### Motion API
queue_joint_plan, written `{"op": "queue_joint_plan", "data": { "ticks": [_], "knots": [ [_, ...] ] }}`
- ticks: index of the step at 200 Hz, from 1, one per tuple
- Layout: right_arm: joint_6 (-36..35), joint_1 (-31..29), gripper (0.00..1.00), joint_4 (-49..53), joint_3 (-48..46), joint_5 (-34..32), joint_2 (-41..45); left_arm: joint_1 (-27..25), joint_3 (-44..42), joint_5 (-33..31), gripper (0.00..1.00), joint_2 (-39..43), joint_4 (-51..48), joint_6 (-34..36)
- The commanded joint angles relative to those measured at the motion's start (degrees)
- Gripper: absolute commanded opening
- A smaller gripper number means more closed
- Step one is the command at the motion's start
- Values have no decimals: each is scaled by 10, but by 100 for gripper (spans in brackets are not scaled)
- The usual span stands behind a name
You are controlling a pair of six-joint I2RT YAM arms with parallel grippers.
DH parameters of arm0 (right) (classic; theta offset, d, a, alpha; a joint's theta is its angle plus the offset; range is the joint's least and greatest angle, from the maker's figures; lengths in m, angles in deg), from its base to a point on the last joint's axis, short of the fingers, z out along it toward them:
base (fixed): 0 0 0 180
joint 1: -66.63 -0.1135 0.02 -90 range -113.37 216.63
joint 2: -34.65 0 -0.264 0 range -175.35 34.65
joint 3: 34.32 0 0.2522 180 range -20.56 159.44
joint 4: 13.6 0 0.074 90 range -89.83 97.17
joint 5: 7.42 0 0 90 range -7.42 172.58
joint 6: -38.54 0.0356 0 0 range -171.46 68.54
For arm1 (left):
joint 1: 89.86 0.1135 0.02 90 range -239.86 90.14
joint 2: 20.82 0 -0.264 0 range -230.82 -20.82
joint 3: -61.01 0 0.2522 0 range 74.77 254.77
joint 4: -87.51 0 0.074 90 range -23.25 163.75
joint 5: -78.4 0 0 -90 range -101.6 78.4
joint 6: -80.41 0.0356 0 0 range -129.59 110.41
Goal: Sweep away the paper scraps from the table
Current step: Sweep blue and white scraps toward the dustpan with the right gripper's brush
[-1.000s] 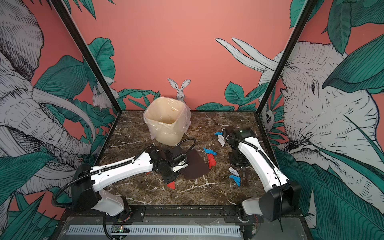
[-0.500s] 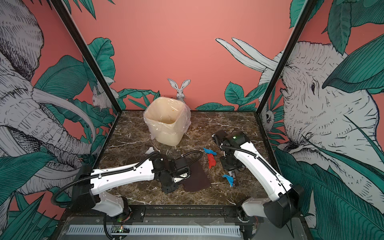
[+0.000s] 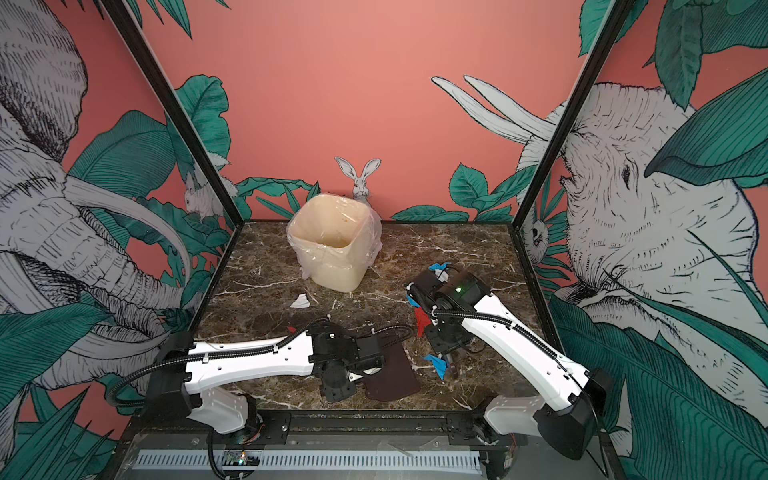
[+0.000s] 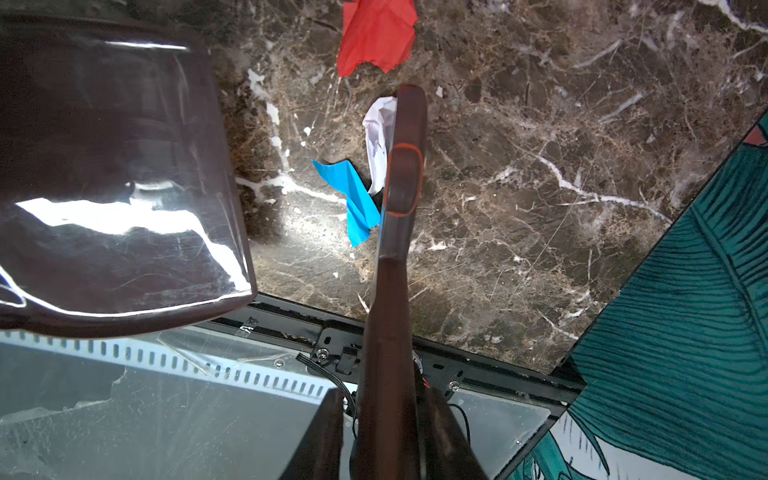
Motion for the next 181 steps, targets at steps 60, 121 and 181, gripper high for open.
{"op": "queue_joint_plan", "data": {
  "ticks": [60, 121, 181],
  "knots": [
    [7, 30, 0, 55, 16, -69, 10, -6, -14, 3, 0, -22, 21, 38],
    [6, 32, 0, 30, -15, -48, 21, -5, -39, 6, 0, -33, 62, 54],
    [-10, 32, 0, 2, -33, -29, 6, 12, -37, 7, 0, -55, 85, 67]
  ]
}}
